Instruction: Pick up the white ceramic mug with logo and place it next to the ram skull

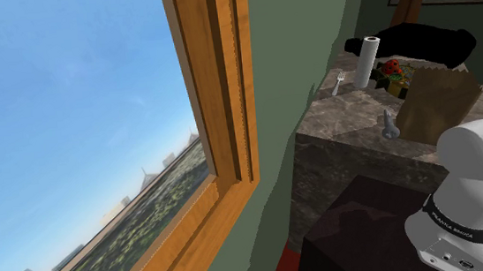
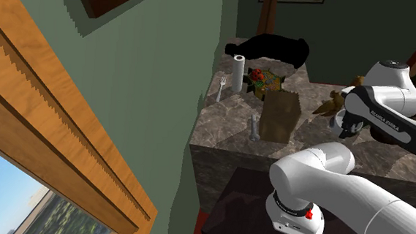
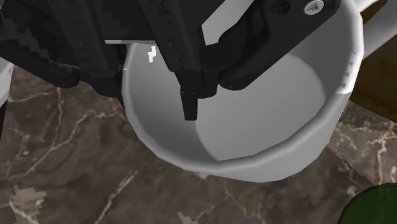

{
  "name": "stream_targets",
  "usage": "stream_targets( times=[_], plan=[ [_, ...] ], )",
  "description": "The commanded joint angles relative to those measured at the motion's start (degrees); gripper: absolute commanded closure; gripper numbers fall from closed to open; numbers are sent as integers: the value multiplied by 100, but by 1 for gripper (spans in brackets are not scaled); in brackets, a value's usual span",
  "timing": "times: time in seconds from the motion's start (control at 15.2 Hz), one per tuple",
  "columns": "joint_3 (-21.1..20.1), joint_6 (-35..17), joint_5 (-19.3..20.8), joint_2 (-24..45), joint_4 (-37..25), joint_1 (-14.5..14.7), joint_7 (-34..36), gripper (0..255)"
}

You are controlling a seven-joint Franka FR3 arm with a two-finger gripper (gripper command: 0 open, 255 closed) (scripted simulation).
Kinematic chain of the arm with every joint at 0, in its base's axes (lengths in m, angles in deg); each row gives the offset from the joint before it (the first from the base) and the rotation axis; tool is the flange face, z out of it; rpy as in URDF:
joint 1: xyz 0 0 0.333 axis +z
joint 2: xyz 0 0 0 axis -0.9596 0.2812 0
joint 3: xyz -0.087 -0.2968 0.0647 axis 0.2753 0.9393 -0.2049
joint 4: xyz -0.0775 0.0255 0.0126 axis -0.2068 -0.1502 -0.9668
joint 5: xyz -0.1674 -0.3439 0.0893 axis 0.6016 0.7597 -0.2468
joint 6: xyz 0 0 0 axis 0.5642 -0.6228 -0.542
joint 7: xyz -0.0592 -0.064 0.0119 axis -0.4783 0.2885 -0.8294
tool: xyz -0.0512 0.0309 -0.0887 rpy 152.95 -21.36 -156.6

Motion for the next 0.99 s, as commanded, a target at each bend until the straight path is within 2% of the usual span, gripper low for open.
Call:
stream_targets(
  times=[0.0, 0.4, 0.46, 0.79, 0.92],
  plan=[
    [56, -36, 44, 12, 21, 5, 6, 255],
    [56, -37, 43, 14, 21, 4, 6, 255],
    [55, -38, 43, 14, 22, 5, 7, 0],
    [56, -37, 43, 14, 21, 4, 6, 0],
    [-363, 274, -311, -69, -135, -33, -72, 0]
  ],
)
